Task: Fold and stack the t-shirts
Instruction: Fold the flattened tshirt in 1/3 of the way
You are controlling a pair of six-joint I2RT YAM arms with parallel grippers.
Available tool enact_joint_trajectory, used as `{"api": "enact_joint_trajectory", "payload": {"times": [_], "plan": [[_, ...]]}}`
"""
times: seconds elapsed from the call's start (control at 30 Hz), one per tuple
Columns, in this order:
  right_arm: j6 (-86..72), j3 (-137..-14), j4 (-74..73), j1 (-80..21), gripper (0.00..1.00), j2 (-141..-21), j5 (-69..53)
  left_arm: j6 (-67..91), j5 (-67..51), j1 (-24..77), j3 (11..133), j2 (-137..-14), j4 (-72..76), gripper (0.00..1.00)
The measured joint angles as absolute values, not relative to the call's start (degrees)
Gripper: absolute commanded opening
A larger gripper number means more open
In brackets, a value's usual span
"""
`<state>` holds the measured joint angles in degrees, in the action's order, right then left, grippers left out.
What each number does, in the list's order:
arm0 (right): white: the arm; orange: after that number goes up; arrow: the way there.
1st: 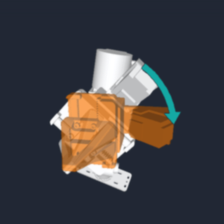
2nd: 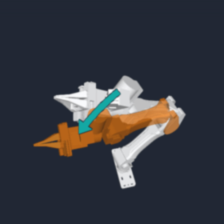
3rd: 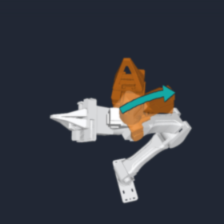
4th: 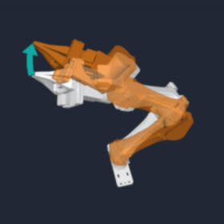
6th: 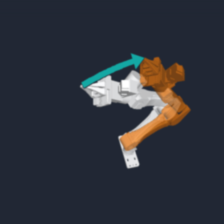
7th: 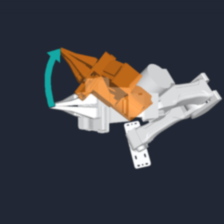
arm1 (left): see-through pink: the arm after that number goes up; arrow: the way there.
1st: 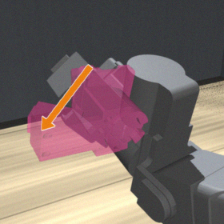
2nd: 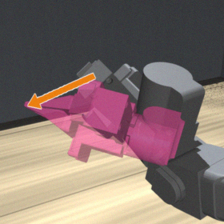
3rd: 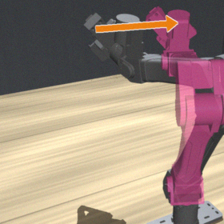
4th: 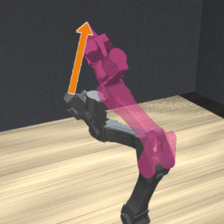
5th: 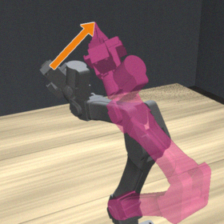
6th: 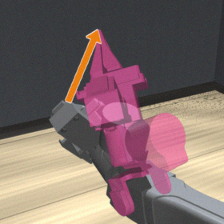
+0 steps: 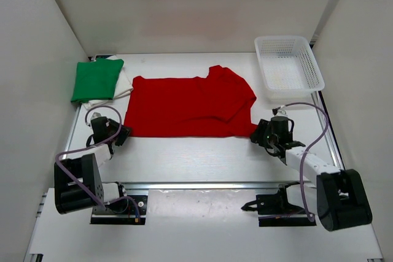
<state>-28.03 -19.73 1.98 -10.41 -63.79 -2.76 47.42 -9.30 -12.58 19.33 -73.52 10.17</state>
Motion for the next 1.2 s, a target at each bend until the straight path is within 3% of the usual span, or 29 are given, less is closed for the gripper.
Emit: {"api": "enact_joint_trajectory", "payload": {"times": [0.03, 0.13, 0.23, 0.27, 0.47, 0.7, 0.73, 0.77, 0.83, 0.87, 0.9, 0.97, 1.07, 1.2], "plan": [[-28.03, -19.73, 2.96, -9.47, 0.37, -65.32, -3.38, 47.55, -9.54, -12.58, 19.55, -74.11, 10.74, 0.46], [-28.25, -20.88, 6.68, -7.79, 0.06, -69.65, -4.6, 47.79, -9.67, -12.34, 20.4, -75.99, 11.84, 0.29], [-29.02, -21.23, 8.25, -7.79, 0.0, -71.72, -4.86, 47.86, -9.76, -12.21, 21.26, -78.35, 12.51, 0.04], [-29.36, -21.23, 8.23, -7.75, 0.0, -71.7, -4.84, 47.99, -9.67, -12.1, 21.54, -78.85, 12.49, 0.0], [-32.05, -18.68, 6.17, -2.61, 0.0, -64.58, -7.01, 47.03, -9.47, -11.44, 22.09, -78.65, 11.75, 0.0], [-35.42, -12.84, -7.73, -0.08, 0.0, -41.36, -5.3, 45.23, -8.1, -10.87, 15.31, -64.84, 6.26, 0.0], [-36.07, -12.86, -9.67, -0.93, 0.0, -39.13, -4.73, 44.99, -8.1, -11.25, 13.89, -62.24, 4.89, 0.08], [-36.56, -12.86, -11.42, -1.54, 0.07, -37.3, -4.12, 44.69, -8.14, -11.81, 12.51, -59.13, 2.98, 0.12], [-37.32, -12.93, -15.05, -2.2, 0.34, -33.95, -3.18, 44.14, -8.47, -13.26, 9.67, -52.73, -0.62, 0.31], [-37.63, -13.02, -16.75, -2.42, 0.39, -32.67, -2.24, 43.88, -8.8, -14.11, 8.6, -49.76, -2.57, 0.34], [-37.5, -13.28, -18.09, -2.68, 0.45, -31.99, -1.56, 43.81, -9.13, -15.0, 7.77, -46.59, -4.47, 0.35], [-36.95, -14.17, -19.77, -3.03, 0.47, -31.68, -1.08, 43.72, -9.56, -15.92, 7.62, -42.59, -7.2, 0.28], [-35.27, -16.93, -20.8, -3.79, 0.33, -32.58, -0.91, 43.2, -10.41, -14.59, 10.48, -42.46, -9.26, 0.29], [-33.41, -20.73, -15.68, -6.96, 0.07, -39.83, -3.22, 43.53, -8.51, -5.52, 17.02, -47.88, -7.16, 0.28]]}}
